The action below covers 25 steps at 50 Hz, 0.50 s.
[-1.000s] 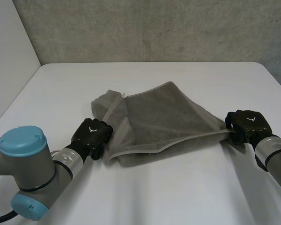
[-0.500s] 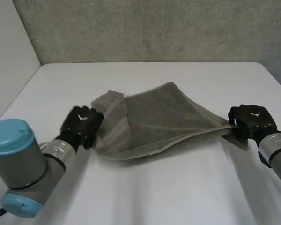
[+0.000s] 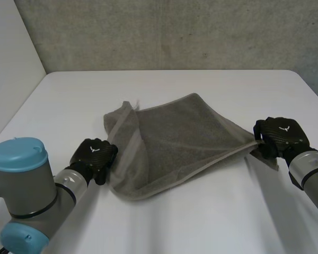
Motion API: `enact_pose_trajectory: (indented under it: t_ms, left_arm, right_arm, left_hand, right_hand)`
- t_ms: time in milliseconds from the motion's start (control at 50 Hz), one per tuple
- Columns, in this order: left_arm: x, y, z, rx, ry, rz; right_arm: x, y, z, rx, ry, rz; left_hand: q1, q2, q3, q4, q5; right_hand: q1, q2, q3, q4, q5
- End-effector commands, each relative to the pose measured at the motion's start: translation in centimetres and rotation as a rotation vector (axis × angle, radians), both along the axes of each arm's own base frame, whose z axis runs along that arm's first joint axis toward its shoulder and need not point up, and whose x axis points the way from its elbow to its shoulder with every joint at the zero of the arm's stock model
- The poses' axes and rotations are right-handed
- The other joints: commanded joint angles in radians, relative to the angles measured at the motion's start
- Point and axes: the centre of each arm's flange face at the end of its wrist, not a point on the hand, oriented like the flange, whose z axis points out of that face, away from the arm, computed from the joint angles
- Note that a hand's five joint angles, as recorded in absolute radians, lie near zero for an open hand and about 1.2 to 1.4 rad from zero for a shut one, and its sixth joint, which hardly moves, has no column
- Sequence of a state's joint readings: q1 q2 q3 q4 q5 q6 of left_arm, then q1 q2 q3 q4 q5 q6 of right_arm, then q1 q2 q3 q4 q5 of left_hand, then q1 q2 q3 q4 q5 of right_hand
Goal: Fold the towel.
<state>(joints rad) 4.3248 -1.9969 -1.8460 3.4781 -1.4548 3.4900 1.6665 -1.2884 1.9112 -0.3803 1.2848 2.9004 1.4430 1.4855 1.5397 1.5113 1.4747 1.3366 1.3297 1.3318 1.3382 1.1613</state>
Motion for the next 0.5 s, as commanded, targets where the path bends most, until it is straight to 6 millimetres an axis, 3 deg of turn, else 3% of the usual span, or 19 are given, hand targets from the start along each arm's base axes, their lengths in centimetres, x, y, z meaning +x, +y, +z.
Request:
enact_pose_trajectory:
  t_ms: [20, 40, 60, 140, 220, 340, 500]
  left_arm:
    - [0.2, 0.5, 1.6, -0.039, 0.017, -0.006]
    - [0.2, 0.5, 1.6, -0.039, 0.018, -0.006]
    - [0.3, 1.0, 2.1, -0.050, 0.023, -0.013]
    - [0.3, 2.0, 2.8, -0.075, 0.036, -0.028]
    - [-0.3, 4.3, 3.5, -0.109, 0.061, -0.099]
    - [-0.9, 6.5, 2.5, -0.127, 0.074, -0.180]
    - [-1.2, 7.1, 1.2, -0.094, 0.064, -0.201]
  right_arm:
    - [0.2, 0.3, -0.1, 0.006, 0.001, 0.010]
    - [0.3, 0.3, -0.1, 0.006, 0.001, 0.011]
    - [0.3, 0.3, -0.1, 0.006, 0.001, 0.013]
    - [0.3, 0.3, -0.1, 0.004, 0.002, 0.013]
    - [0.3, 0.3, -0.2, 0.007, 0.003, 0.013]
    - [0.3, 0.3, -0.2, 0.007, 0.003, 0.013]
    - [0.3, 0.4, -0.2, 0.008, 0.003, 0.015]
  left_hand:
    - [-0.540, -0.582, -0.637, -0.608, -0.746]
    - [-0.543, -0.585, -0.639, -0.611, -0.749]
    - [-0.708, -0.751, -0.805, -0.777, -0.914]
    - [-0.751, -0.793, -0.848, -0.819, -0.957]
    - [-0.853, -0.896, -0.950, -0.922, -1.060]
    - [-0.880, -0.923, -0.977, -0.948, -1.086]
    - [-0.895, -0.937, -0.991, -0.963, -1.101]
  right_hand:
    - [0.060, 0.067, 0.064, 0.058, 0.060]
    - [0.060, 0.067, 0.064, 0.058, 0.060]
    - [0.060, 0.067, 0.064, 0.058, 0.060]
    - [0.060, 0.067, 0.064, 0.058, 0.060]
    - [0.060, 0.067, 0.064, 0.058, 0.060]
    - [0.060, 0.067, 0.064, 0.058, 0.060]
    - [0.060, 0.067, 0.064, 0.058, 0.060]
